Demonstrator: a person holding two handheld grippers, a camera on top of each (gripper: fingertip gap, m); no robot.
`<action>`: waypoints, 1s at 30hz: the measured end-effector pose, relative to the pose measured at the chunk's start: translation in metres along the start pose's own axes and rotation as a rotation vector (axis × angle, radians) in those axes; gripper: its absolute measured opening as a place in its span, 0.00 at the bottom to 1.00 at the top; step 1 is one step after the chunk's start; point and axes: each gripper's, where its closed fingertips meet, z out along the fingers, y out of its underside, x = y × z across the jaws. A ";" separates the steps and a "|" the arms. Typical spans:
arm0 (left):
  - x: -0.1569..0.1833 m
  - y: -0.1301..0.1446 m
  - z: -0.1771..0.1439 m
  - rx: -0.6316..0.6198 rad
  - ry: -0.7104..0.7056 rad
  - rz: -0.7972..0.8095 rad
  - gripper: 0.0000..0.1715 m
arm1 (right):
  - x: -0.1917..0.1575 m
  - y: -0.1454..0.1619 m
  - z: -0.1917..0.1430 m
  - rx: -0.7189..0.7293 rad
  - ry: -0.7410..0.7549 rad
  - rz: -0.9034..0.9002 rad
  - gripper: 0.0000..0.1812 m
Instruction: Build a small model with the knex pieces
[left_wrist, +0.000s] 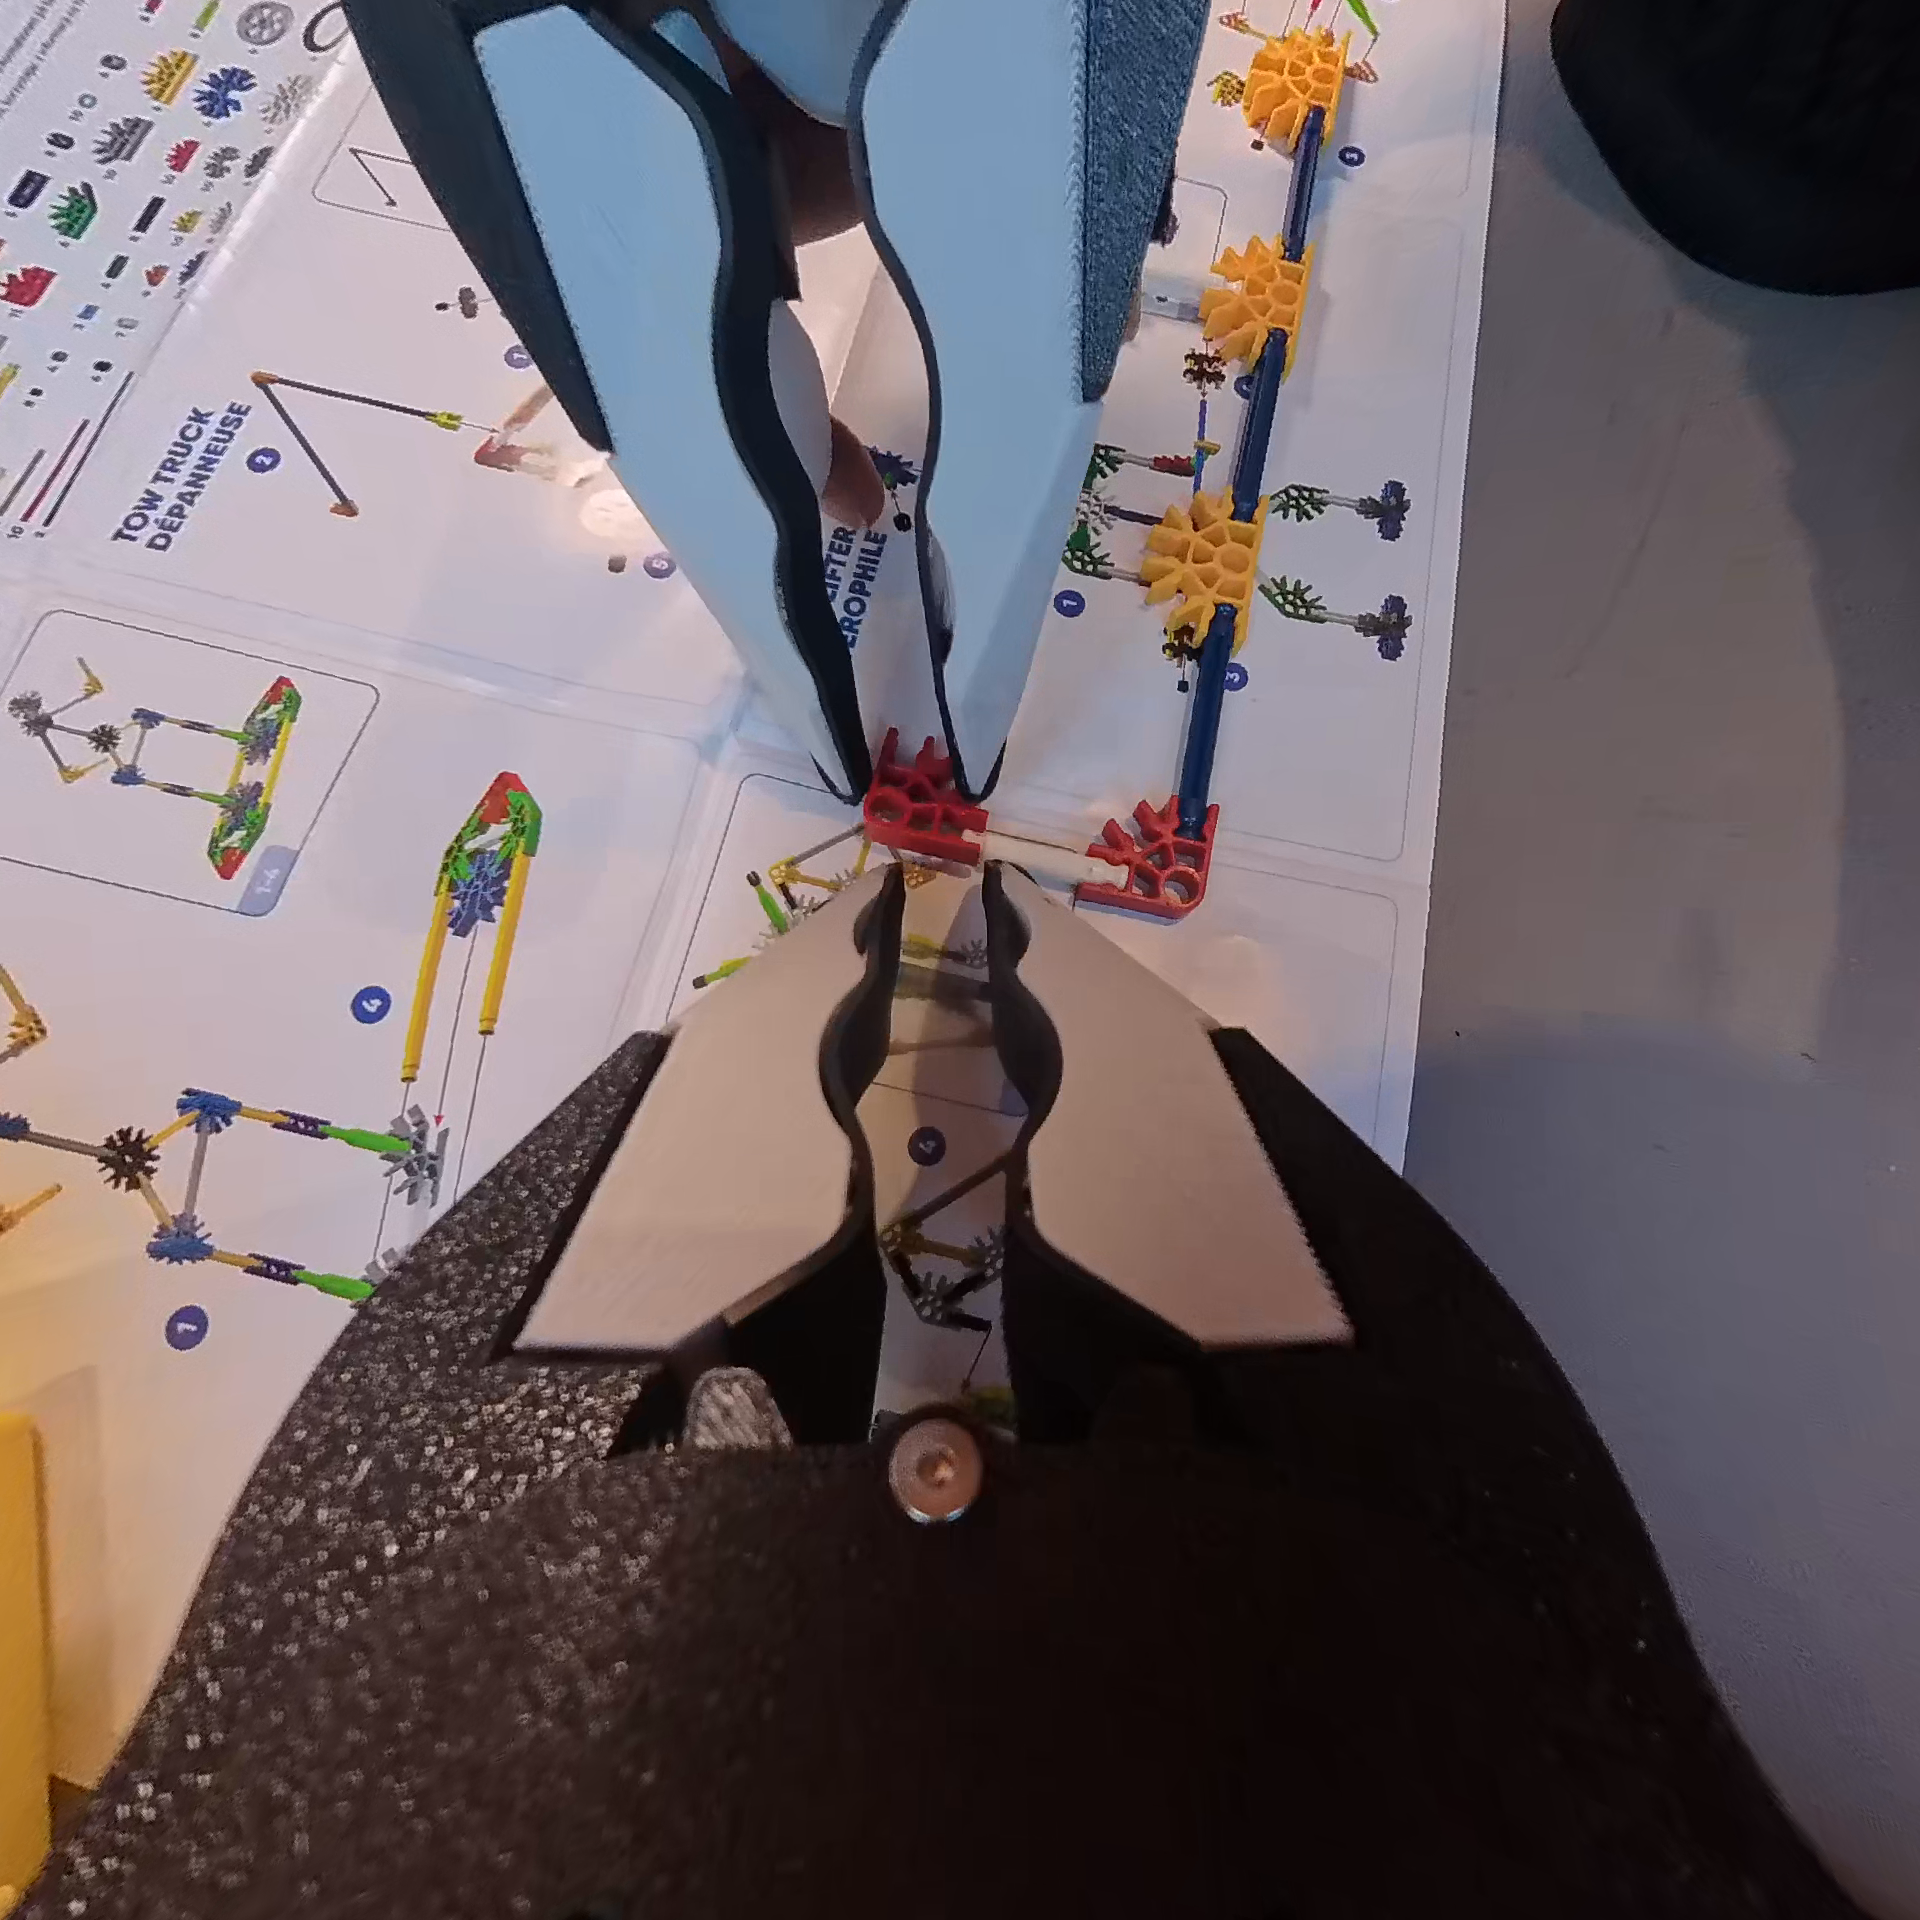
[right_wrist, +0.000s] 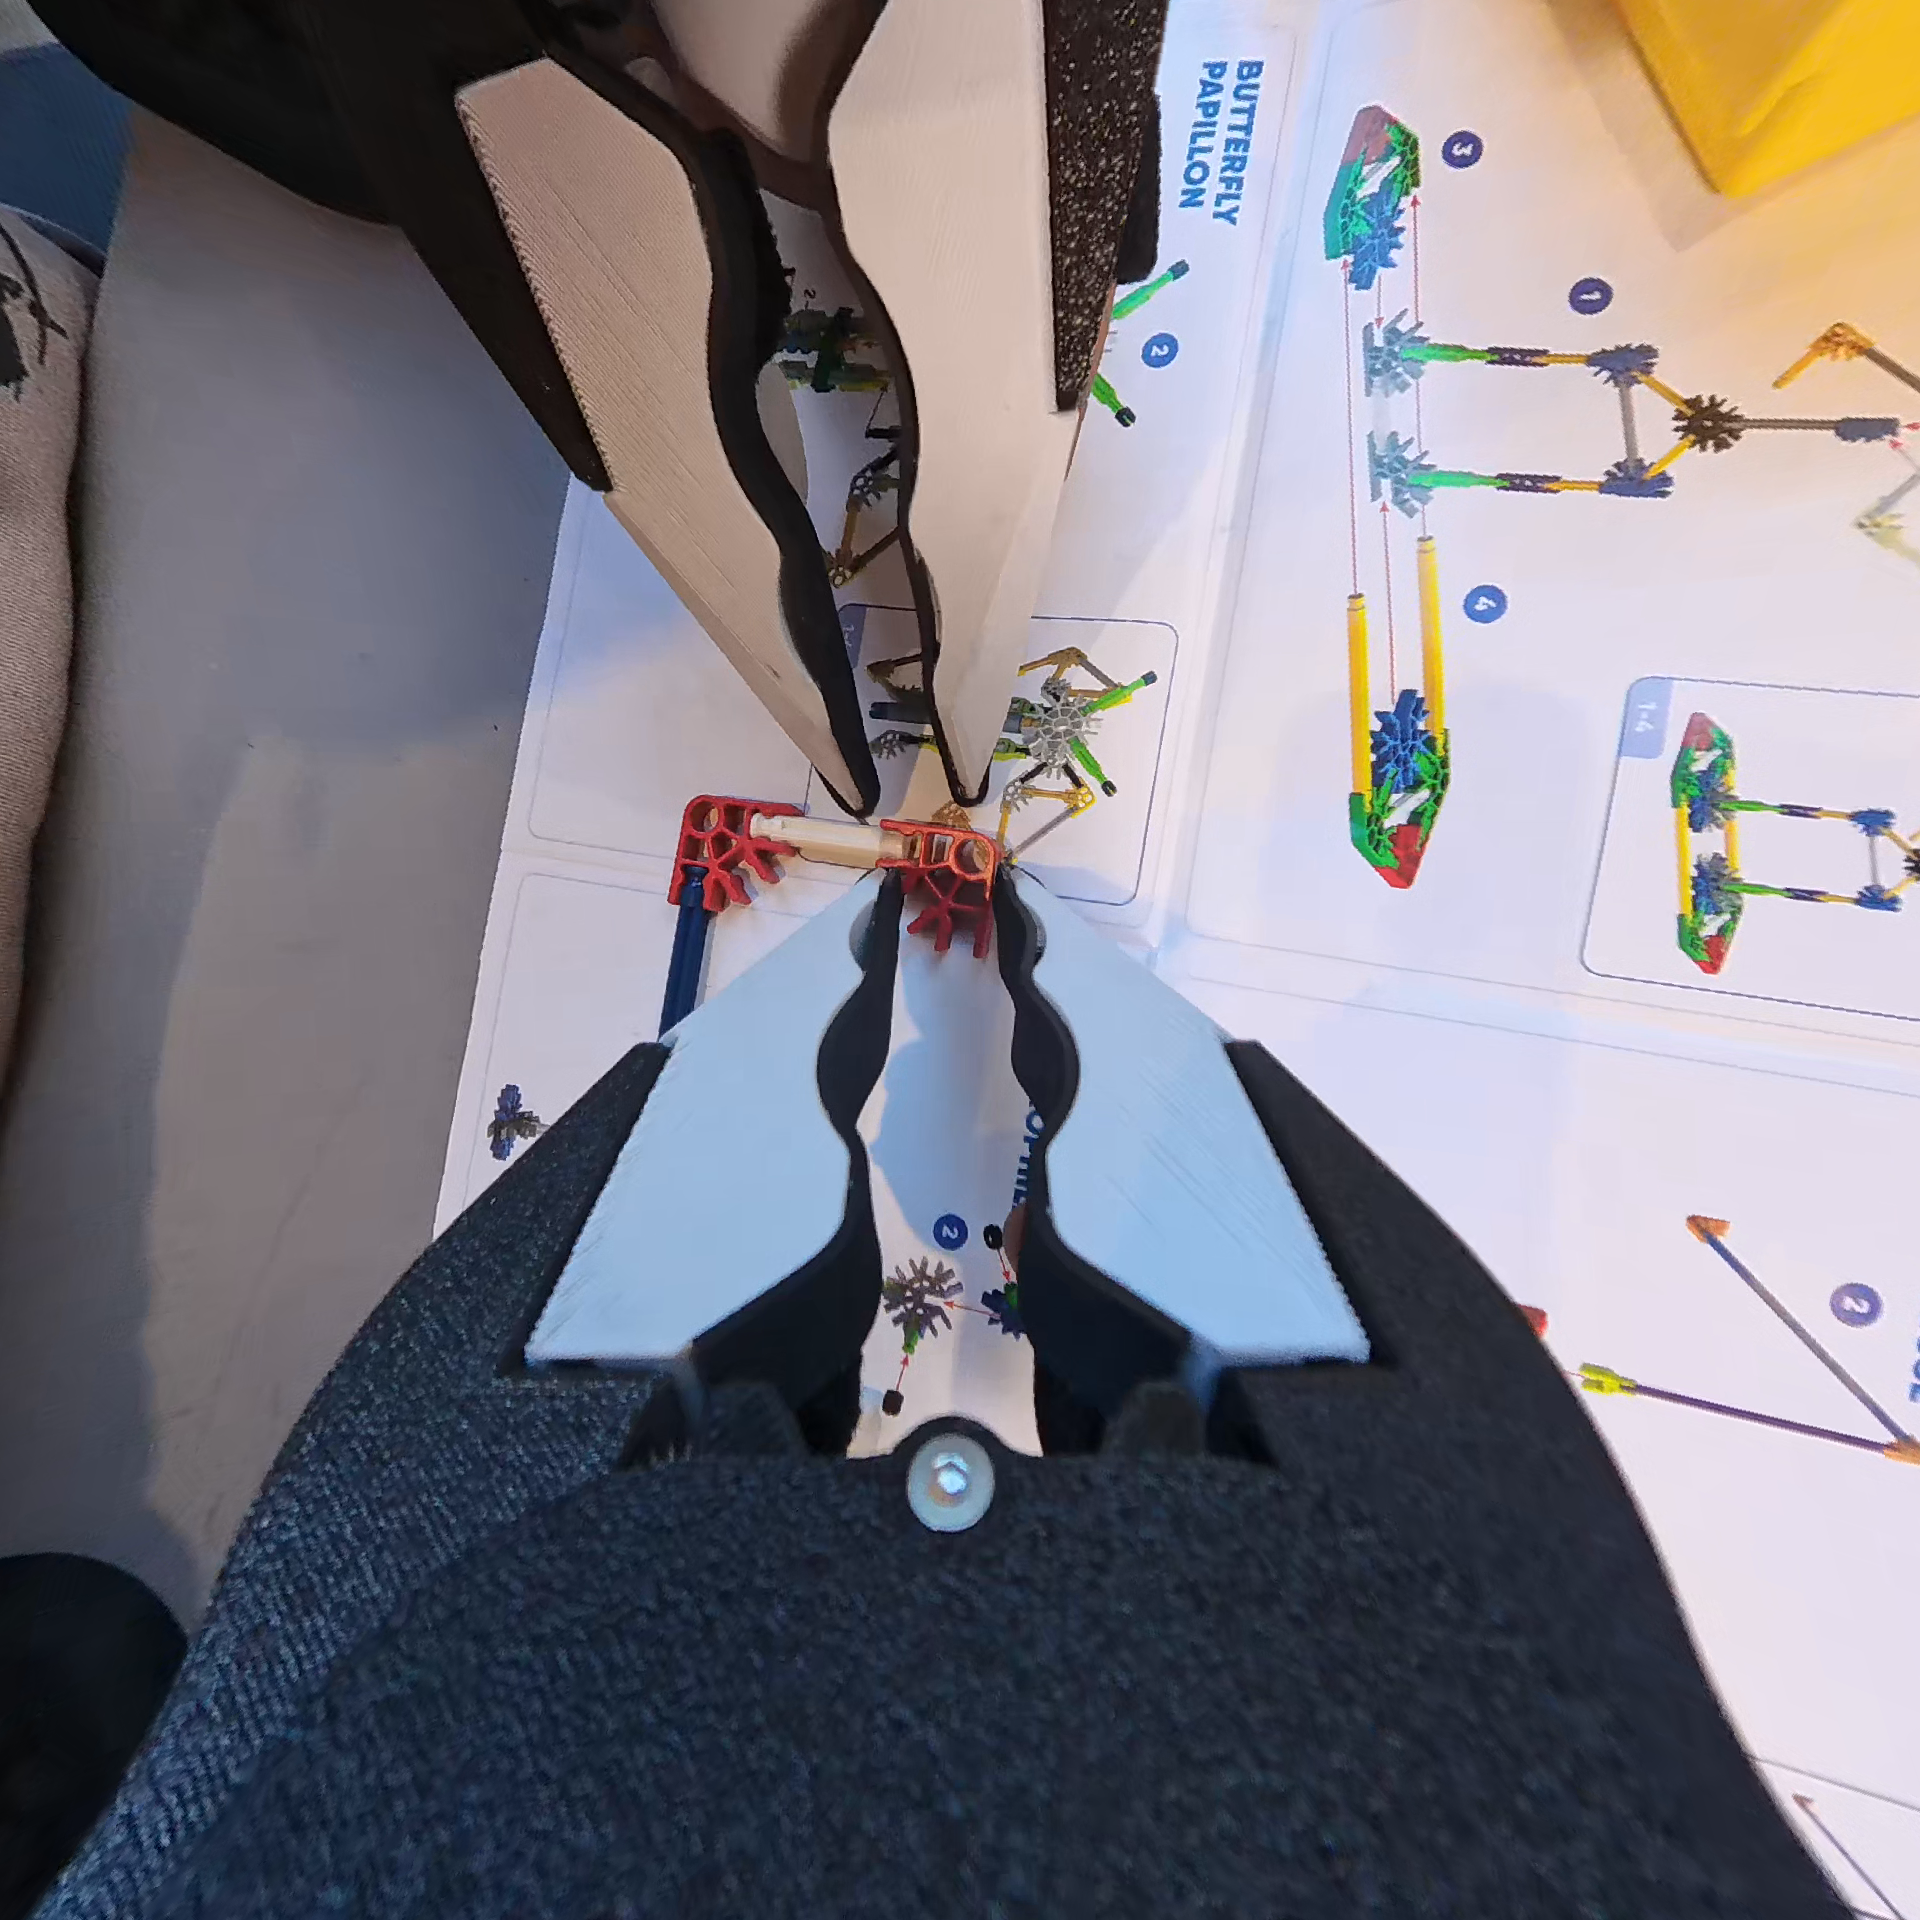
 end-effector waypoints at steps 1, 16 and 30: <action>0.000 0.000 0.000 -0.001 0.000 0.001 0.08 | -0.001 0.000 0.000 -0.001 -0.003 -0.003 0.09; -0.007 -0.002 -0.003 0.017 -0.045 0.015 0.10 | -0.008 -0.002 -0.012 0.008 0.065 -0.081 0.14; -0.018 -0.008 -0.007 0.052 -0.107 0.016 0.10 | -0.058 0.016 0.005 -0.042 0.185 -0.007 0.03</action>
